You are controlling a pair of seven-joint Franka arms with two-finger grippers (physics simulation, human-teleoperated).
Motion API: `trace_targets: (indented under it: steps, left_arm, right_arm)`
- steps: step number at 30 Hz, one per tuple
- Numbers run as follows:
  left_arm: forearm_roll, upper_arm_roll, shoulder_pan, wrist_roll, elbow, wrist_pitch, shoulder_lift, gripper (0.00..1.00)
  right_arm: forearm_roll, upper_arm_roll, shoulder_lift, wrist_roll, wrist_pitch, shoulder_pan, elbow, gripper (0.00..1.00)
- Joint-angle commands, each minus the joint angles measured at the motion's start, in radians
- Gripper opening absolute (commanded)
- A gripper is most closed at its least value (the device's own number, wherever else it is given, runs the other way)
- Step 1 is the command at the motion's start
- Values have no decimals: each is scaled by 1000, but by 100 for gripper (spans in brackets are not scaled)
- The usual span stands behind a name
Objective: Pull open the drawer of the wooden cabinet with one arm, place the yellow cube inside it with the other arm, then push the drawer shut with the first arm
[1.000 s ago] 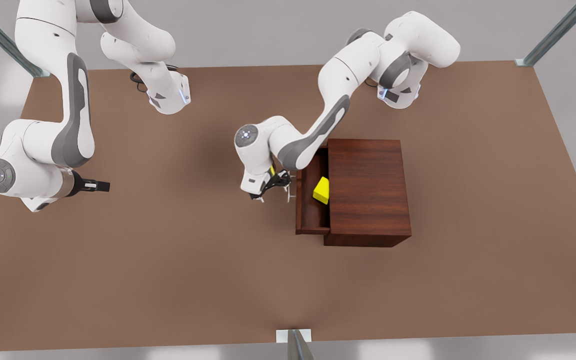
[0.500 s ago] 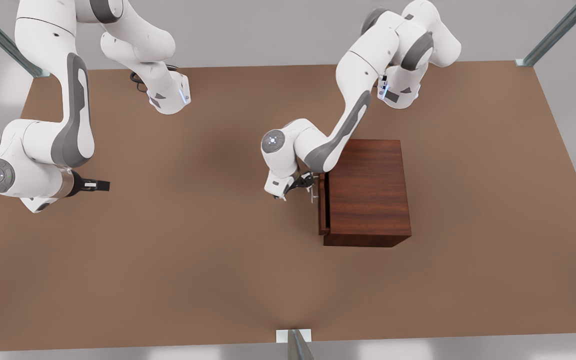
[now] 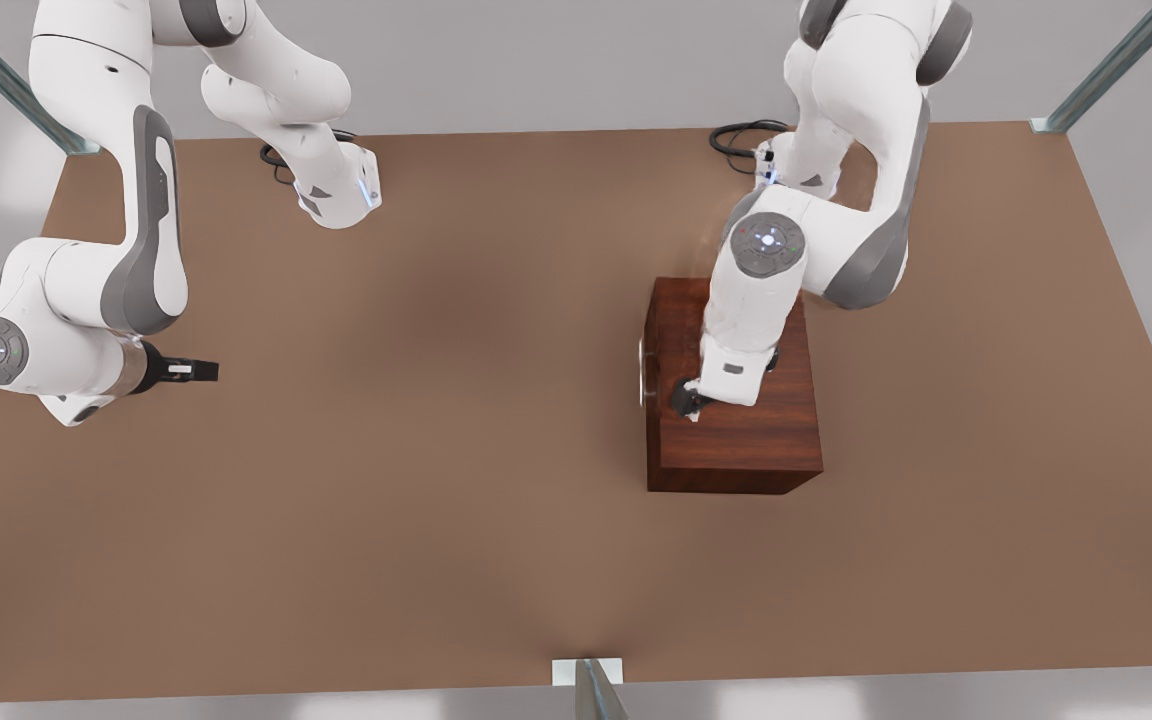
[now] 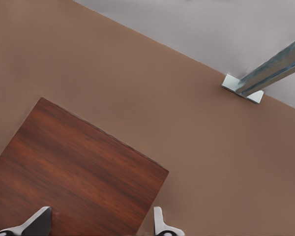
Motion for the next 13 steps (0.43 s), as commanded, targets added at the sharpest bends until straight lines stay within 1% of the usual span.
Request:
trace_targets:
  steps: [1,2,3,6,13]
  left_arm:
    - [-162,1,222,1113,-7,-280,-57,100]
    - [-188,1,290,1177,-56,-249,-92,100]
    - [-173,2,290,1174,-129,-146,-129,100]
    - [-65,-7,230,1127,-17,-148,-83,100]
    - [-87,-2,233,1127,-9,-172,-78,100]
  right_arm:
    - [1,0,-1,-15,0,0,0,100]
    - [1,0,-1,-15,0,0,0,100]
    - [1,1,-1,-15,0,0,0,100]
    - [1,1,-1,-15,-2,0,0,100]
    - [1,0,-1,-18,-2,0,0,100]
